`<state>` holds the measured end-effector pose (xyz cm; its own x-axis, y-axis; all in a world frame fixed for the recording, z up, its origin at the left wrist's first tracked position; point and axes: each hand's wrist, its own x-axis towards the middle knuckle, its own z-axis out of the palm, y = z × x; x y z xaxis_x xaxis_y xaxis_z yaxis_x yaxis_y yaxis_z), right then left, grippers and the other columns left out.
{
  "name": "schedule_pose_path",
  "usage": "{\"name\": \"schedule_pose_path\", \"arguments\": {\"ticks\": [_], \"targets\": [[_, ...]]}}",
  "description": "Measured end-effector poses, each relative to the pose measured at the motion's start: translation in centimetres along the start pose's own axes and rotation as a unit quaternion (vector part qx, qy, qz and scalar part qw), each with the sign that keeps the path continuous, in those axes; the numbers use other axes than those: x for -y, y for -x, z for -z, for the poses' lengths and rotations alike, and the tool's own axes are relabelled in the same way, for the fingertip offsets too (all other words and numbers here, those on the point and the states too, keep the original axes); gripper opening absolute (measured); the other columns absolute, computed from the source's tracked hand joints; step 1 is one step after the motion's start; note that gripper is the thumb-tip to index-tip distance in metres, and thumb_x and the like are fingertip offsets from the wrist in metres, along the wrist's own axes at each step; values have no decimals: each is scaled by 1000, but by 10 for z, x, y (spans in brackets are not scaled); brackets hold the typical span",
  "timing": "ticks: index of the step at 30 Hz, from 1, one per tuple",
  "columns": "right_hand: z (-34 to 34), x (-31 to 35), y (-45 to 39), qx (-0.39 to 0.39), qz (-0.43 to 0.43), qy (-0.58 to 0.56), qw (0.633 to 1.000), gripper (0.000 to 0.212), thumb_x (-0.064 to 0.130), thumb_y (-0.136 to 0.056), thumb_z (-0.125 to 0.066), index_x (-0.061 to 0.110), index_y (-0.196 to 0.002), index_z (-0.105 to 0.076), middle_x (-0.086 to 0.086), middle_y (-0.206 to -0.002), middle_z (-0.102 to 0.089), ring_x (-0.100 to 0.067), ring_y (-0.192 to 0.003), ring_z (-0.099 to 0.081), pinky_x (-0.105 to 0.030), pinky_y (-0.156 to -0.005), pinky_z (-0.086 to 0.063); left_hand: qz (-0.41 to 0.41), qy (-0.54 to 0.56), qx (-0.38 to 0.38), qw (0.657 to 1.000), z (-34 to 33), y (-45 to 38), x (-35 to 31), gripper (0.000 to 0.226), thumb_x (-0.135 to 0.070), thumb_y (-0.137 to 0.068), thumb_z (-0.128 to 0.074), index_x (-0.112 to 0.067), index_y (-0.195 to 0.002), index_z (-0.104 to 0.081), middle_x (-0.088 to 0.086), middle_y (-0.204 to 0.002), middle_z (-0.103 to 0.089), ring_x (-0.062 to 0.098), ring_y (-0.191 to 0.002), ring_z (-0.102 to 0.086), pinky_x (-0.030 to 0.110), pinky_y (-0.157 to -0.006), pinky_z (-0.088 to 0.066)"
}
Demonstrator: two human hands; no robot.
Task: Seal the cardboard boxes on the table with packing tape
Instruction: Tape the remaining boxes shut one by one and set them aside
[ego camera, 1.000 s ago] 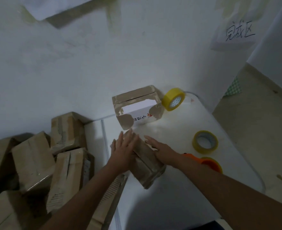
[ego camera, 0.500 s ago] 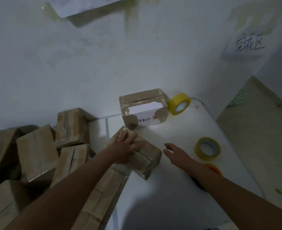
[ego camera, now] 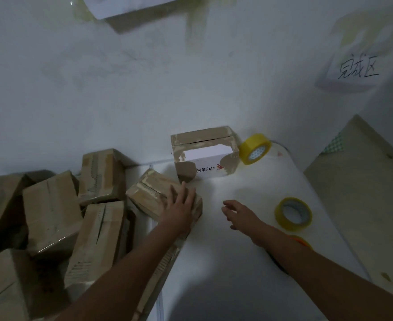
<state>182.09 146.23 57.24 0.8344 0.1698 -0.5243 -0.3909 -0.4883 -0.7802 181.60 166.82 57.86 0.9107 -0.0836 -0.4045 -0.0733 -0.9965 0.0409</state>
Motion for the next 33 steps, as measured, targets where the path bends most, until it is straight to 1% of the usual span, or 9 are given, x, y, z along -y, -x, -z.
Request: {"name": "schedule_pose_path", "arguments": {"ticks": [5, 10, 15, 17, 20, 23, 25, 30, 33], "targets": [[17, -6, -13, -37, -13, 19, 999, 38, 33, -99, -50, 18, -134, -50, -9, -133, -54, -24, -118, -54, -41, -100, -48, 20, -20, -49, 998, 12, -3, 48, 97, -20, -92, -63, -28, -157, 9, -3, -162, 24, 36, -150, 12, 64, -117, -5], [31, 2, -29, -60, -1, 31, 998, 37, 29, -100, -49, 16, -135, -49, -9, -134, -54, -24, -120, -53, -45, -104, -44, 86, 51, -75, 992, 24, -17, 71, 83, -11, -94, -53, -21, -159, -1, 7, -165, 12, 34, -151, -4, 53, -122, -13], [50, 28, -65, -123, 6, -22, 992, 40, 26, -98, -53, 19, -137, -46, -5, -140, -49, -25, -121, -51, -47, -103, -45, -8, 198, -118, 973, 40, -53, 72, 74, -14, -95, -58, -11, -157, -17, 10, -166, 2, 32, -144, -31, 36, -111, -35], [60, 46, -83, -148, 7, -49, 988, 45, 26, -97, -55, 20, -139, -43, -4, -143, -46, -25, -124, -49, -44, -104, -44, -2, 250, -121, 961, 47, -76, 73, 69, -14, -95, -60, -9, -155, -24, 10, -165, -9, 30, -144, -31, 35, -112, -33], [73, 72, -106, -158, 17, -72, 985, 54, 28, -98, -54, 18, -147, -33, -5, -147, -42, -27, -129, -44, -32, -98, -37, 70, 392, -108, 911, 61, -107, 68, 62, -24, -97, -60, -14, -152, -32, 11, -158, -31, 32, -140, -37, 48, -113, -37], [79, 83, -125, -133, 3, -84, 988, 52, 25, -99, -52, 14, -147, -35, -7, -143, -44, -26, -123, -46, -27, -90, -34, 141, 548, -78, 821, 73, -126, 56, 61, -20, -99, -56, -16, -154, -29, 12, -147, -45, 33, -130, -49, 42, -104, -46], [76, 83, -130, -122, 13, -78, 989, 40, 23, -99, -51, 12, -137, -46, -8, -131, -54, -22, -108, -51, -28, -84, -37, 154, 588, -72, 791, 74, -131, 51, 58, -20, -99, -56, -17, -151, -33, 12, -141, -51, 33, -121, -55, 38, -94, -50], [54, 56, -112, -196, 62, -48, 978, 27, 26, -98, -54, 9, -119, -59, -7, -106, -63, -22, -96, -60, -32, -77, -47, 160, 571, -150, 791, 55, -104, 36, 55, -8, -99, -52, -14, -150, -32, 3, -131, -50, 23, -118, -52, 25, -81, -44], [34, 24, -87, -238, 57, -23, 969, 33, 35, -97, -55, 9, -116, -59, -9, -107, -62, -24, -97, -61, -39, -83, -52, 155, 536, -182, 810, 30, -82, 26, 63, -5, -93, -56, -18, -150, -32, 4, -136, -47, 24, -119, -51, 37, -92, -47]]}}
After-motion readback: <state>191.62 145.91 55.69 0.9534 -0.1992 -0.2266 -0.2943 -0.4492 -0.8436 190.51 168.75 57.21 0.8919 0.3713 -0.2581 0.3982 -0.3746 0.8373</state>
